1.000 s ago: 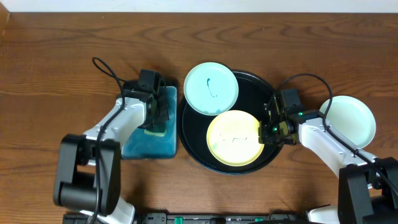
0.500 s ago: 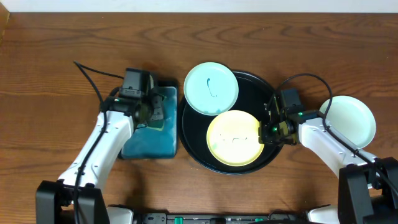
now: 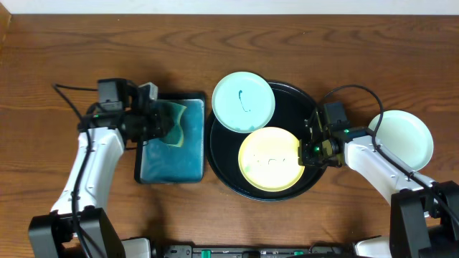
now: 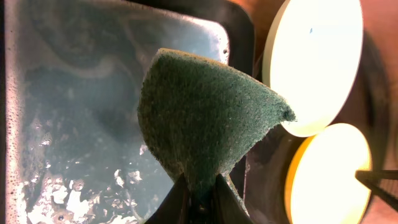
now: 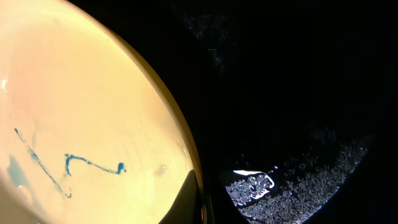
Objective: Clean dirty plates on tray and stack at the side
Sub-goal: 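Lift sponge out of the blue tray with left gripper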
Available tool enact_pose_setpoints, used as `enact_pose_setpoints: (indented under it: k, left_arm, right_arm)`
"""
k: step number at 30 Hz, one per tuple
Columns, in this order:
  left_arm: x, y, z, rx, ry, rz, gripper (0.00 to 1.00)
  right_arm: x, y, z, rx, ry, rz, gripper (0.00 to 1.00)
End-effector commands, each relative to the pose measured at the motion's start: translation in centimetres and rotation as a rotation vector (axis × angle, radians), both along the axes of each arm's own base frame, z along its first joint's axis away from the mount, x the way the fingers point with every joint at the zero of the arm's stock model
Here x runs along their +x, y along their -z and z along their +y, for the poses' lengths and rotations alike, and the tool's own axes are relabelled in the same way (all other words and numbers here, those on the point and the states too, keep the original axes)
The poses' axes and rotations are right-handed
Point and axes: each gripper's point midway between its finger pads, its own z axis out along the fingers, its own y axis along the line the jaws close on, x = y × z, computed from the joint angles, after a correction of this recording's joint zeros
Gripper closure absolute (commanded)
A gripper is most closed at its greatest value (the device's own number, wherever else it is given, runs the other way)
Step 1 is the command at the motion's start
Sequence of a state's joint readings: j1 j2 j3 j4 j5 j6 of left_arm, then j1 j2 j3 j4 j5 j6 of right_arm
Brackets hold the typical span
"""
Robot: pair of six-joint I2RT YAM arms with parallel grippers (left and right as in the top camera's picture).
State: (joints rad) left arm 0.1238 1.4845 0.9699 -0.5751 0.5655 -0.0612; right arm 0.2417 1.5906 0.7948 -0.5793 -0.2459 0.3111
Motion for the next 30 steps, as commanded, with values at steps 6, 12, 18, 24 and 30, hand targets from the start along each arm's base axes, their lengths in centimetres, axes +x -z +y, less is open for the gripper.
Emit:
enact_pose_setpoints:
  k: [6,12,18,24,30]
  left_arm:
    - [-0.7,-3.0,-1.1,-0.211,0.132,-0.115,0.93]
    - [-1.8,-2.9,-0.5,-0.227,0.147,-0.098,0.93]
    - [-2.6,-4.5,-1.3,-0.316,0.244,-0.185,0.92]
    - [-3.0,-5.4,-1.1,-0.36,0.282,-0.248,0.93]
    - [-3.8,-5.8,-0.9,-0.373,0.317,-0.284,0.93]
  right_arm:
    - [-0.4,0.4,0.1,-0.01,0.007,0.016,0.99]
    - [-0.4,0.4,0.1,-0.01,0.007,0.017,0.99]
    - [-0.4,0.4,0.1,-0.01,0.007,0.017,0.99]
    - [-0.6,0.4,0.0,-0.012,0.007,0.025,0.99]
    - [-0.6,0.4,0.0,-0.013,0.007,0.025,0.99]
